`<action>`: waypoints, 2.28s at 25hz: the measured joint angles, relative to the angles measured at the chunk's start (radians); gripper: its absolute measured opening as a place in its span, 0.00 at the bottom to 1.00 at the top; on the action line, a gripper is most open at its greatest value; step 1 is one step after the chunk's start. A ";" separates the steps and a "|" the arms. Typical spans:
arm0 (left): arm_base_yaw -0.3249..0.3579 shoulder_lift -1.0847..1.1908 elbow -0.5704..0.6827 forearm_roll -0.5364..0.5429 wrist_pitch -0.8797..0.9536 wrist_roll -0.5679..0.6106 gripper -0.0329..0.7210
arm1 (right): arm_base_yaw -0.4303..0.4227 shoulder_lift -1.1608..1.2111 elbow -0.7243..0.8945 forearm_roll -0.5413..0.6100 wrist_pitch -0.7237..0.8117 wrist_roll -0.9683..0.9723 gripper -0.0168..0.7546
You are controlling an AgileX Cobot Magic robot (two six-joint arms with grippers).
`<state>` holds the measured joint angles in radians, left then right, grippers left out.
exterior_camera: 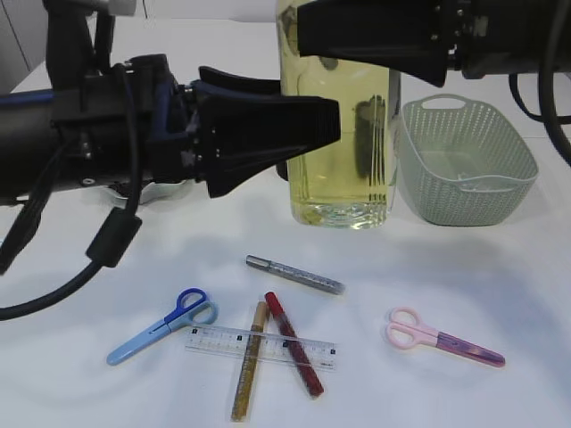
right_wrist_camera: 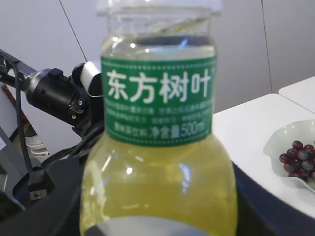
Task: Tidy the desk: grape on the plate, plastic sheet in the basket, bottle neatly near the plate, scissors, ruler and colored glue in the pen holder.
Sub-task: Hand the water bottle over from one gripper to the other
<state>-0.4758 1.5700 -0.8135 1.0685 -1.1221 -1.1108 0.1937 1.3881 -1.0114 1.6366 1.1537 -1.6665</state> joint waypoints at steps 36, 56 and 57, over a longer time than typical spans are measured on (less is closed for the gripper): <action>-0.087 0.096 -0.190 0.142 0.032 -0.164 0.82 | 0.000 0.000 0.000 0.001 0.014 0.000 0.64; -0.087 0.096 -0.192 0.154 0.030 -0.178 0.66 | 0.000 -0.014 0.000 -0.013 0.014 0.001 0.64; -0.087 0.096 -0.192 0.154 0.030 -0.179 0.66 | 0.000 -0.014 0.000 -0.013 0.014 0.001 0.64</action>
<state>-0.5624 1.6660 -1.0057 1.2230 -1.0926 -1.2902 0.1937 1.3738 -1.0114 1.6232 1.1679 -1.6650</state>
